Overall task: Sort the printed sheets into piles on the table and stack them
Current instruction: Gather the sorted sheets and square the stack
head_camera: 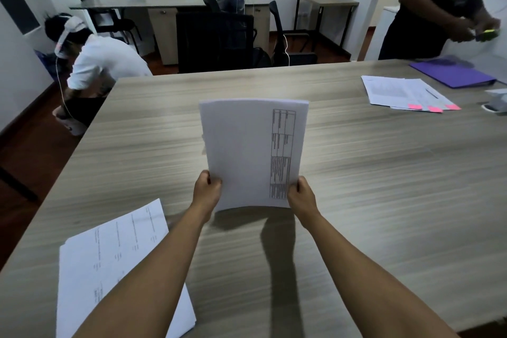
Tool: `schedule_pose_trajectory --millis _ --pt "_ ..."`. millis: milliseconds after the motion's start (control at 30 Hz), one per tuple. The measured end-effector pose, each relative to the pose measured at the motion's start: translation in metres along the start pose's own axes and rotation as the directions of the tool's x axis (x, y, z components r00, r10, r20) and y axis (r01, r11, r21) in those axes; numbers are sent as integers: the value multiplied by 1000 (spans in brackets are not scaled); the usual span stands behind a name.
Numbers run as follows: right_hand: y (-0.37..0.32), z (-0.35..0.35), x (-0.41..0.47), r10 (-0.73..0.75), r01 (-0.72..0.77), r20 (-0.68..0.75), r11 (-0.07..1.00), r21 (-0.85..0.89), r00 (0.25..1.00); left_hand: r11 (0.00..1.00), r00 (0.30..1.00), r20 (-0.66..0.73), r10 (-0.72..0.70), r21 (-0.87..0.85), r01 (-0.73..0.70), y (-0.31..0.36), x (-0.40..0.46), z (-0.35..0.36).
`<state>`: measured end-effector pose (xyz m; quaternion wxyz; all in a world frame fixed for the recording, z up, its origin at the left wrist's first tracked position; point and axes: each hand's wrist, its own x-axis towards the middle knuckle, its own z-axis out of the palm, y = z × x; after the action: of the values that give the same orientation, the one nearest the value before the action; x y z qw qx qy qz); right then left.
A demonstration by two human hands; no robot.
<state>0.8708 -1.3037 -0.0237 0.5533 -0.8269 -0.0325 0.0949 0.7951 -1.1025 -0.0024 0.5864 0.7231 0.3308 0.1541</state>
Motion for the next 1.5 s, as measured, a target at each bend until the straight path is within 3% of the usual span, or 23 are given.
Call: schedule_pose_trajectory --millis 233,467,600,967,1100,1267,1367,1500 --pt "12 -1 6 53 -55 -51 998 -38 997 995 999 41 1 103 -5 -10 6 -3" --pt "18 -1 19 266 -268 -30 958 -105 964 943 927 178 -330 107 316 -21 11 2" --pt "19 0 31 362 -361 -15 924 -128 932 904 885 188 -427 126 409 -24 18 6" --pt "20 9 60 472 -477 -68 874 -94 879 889 878 139 -457 83 450 -40 52 22" --pt "20 9 61 461 -471 -103 874 -116 881 900 892 128 -434 98 424 -43 60 19" --pt "3 20 48 312 -392 -250 819 -418 917 909 909 98 -406 140 391 -40 59 -1" --pt "-13 48 30 177 -203 -99 854 -480 979 917 933 45 -356 207 340 -35 51 -27" --pt "-31 102 0 84 8 147 843 -537 986 807 957 -65 -284 523 275 -33 24 -80"
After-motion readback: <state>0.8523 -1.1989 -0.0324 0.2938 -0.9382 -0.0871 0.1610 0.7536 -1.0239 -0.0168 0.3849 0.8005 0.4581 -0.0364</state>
